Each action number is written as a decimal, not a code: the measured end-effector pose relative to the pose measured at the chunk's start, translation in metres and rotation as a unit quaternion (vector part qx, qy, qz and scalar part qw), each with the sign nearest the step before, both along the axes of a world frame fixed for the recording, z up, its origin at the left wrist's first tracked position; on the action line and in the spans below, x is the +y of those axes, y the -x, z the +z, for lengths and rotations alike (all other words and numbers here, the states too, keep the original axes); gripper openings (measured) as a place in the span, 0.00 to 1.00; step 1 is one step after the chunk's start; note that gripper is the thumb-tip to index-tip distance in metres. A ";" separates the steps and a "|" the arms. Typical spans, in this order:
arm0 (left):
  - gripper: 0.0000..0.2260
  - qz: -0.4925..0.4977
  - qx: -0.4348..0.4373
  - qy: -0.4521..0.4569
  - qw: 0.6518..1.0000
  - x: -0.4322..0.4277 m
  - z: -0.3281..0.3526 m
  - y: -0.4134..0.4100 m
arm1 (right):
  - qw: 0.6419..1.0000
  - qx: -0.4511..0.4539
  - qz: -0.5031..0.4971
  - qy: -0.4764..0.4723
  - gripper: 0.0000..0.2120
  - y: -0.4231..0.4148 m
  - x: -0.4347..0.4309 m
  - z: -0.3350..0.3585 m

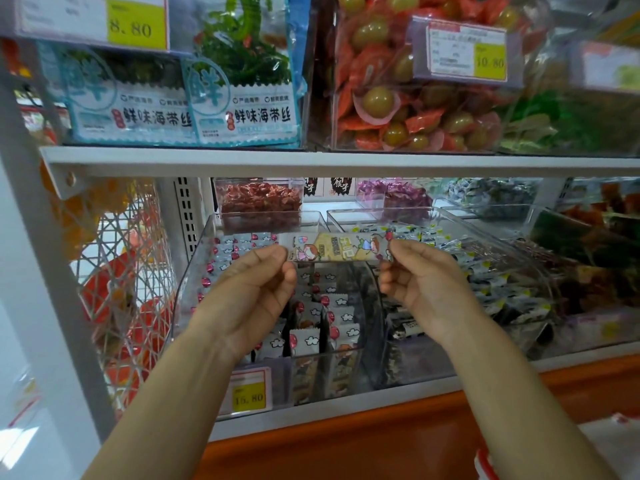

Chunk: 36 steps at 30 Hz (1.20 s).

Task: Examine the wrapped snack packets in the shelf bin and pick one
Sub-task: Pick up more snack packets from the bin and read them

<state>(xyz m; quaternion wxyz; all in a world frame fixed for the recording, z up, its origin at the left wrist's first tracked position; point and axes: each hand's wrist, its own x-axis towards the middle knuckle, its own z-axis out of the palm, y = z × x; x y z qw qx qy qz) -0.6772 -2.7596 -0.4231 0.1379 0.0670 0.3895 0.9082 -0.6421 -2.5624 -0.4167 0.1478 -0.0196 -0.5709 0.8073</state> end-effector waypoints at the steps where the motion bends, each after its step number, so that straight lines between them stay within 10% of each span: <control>1: 0.02 -0.001 0.001 -0.004 1.000 0.000 0.000 0.000 | 1.000 0.011 -0.014 -0.013 0.06 0.000 0.000 -0.001; 28: 0.17 0.084 0.224 0.313 0.919 0.004 0.005 -0.020 | 0.929 0.137 -0.107 -0.328 0.07 -0.004 -0.009 0.000; 36: 0.03 0.093 0.217 0.394 0.888 0.007 0.007 -0.022 | 0.910 0.146 -0.128 -0.367 0.09 -0.002 -0.012 -0.003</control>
